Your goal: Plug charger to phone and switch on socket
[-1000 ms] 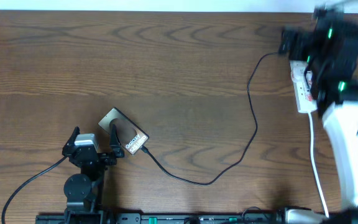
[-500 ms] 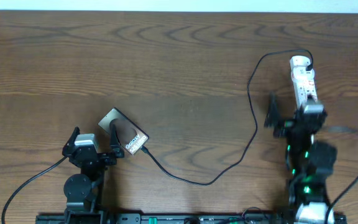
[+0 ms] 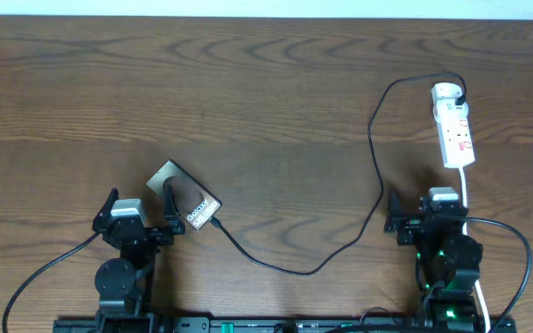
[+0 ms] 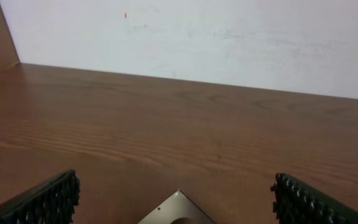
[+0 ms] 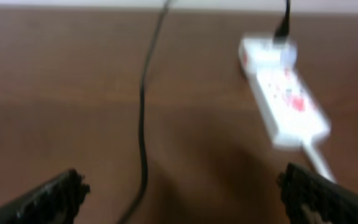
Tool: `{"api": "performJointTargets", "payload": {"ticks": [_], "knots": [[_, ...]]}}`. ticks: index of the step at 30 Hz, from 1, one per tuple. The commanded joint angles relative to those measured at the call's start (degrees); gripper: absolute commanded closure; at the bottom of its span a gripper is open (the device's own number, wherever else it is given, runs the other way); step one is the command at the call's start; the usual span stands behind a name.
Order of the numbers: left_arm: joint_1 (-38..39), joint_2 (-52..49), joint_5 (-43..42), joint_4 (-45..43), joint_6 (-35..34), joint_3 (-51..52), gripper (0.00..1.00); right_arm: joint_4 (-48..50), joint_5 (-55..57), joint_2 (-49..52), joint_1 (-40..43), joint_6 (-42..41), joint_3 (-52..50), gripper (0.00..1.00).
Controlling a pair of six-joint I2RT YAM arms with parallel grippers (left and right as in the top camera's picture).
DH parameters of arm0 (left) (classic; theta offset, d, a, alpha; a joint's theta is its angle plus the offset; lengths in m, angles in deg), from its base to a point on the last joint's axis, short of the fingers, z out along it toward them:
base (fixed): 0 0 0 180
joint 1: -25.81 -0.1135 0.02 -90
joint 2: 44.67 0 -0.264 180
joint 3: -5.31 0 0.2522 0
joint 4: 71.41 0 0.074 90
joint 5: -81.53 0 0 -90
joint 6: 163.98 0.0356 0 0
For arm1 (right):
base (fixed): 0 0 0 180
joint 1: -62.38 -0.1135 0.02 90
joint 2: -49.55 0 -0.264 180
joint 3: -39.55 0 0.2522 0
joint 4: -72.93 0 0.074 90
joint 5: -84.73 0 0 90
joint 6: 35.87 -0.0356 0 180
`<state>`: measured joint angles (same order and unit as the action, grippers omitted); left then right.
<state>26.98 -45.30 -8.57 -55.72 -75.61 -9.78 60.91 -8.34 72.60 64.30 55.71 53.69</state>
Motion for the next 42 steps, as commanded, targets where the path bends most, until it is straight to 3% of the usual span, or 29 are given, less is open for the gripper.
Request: {"api": "performJointTargets", "payload": {"ticks": [1, 9, 42], "knots": [[-0.2, 0.3, 0.3, 2.3, 0.1, 1.1, 0.02, -6.6, 3.0, -5.4, -0.5, 0.7, -0.1, 0.01], [-0.2, 0.3, 0.3, 2.3, 0.1, 1.1, 0.02, -6.2, 3.6, -23.2, -0.5, 2.1, -0.1, 0.01], [-0.2, 0.3, 0.3, 2.3, 0.1, 1.1, 0.02, -6.0, 4.2, -22.8, -0.5, 3.4, 0.0, 0.01]]}}
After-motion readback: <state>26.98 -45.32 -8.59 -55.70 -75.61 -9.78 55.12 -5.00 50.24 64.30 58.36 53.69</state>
